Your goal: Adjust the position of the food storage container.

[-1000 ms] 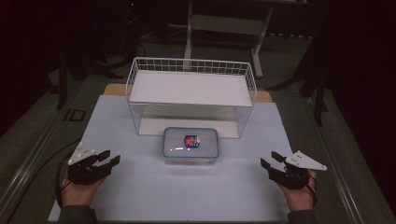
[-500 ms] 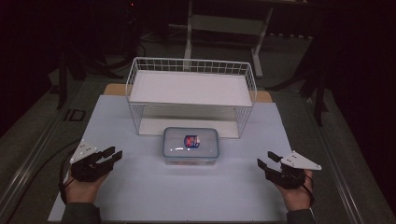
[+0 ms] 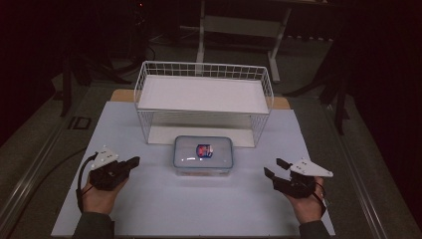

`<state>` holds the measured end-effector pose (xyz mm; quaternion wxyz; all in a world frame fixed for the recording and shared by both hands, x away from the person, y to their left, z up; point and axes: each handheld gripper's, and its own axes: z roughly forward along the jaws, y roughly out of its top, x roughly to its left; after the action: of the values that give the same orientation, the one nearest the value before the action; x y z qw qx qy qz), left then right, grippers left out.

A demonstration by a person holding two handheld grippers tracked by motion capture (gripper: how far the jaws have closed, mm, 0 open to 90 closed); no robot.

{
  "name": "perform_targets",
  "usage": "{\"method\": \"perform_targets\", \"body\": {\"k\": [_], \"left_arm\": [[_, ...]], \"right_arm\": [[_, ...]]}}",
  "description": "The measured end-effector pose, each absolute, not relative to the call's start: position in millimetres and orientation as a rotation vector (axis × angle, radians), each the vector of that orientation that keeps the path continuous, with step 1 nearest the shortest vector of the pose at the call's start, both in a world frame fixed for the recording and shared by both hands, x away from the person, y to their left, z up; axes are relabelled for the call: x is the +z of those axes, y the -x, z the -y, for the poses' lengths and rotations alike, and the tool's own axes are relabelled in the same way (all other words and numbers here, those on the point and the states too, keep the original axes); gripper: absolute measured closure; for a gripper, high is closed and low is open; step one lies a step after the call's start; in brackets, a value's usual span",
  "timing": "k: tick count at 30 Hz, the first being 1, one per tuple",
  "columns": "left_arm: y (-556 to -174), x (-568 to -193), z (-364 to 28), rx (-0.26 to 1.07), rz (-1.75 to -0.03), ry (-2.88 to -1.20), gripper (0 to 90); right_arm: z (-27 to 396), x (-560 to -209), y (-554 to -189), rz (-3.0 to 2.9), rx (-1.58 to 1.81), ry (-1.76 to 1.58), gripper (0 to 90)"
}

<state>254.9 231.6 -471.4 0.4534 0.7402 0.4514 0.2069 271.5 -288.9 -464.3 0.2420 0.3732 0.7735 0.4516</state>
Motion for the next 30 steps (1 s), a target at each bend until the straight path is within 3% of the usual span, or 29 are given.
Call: {"method": "perform_targets", "body": {"k": [19,30], "left_arm": [[-275.1,-473.6,-205.5,0.487,-1.098,-1.839,89.3],[-299.7,-487.3,-188.6,0.486,-1.124,-1.886,89.3]], "right_arm": [[244.3,-464.7,-310.0,-2.159,1.291,-1.074,37.6],[227.7,-485.5,-335.6,-2.205,1.229,-1.113,47.1]]}}
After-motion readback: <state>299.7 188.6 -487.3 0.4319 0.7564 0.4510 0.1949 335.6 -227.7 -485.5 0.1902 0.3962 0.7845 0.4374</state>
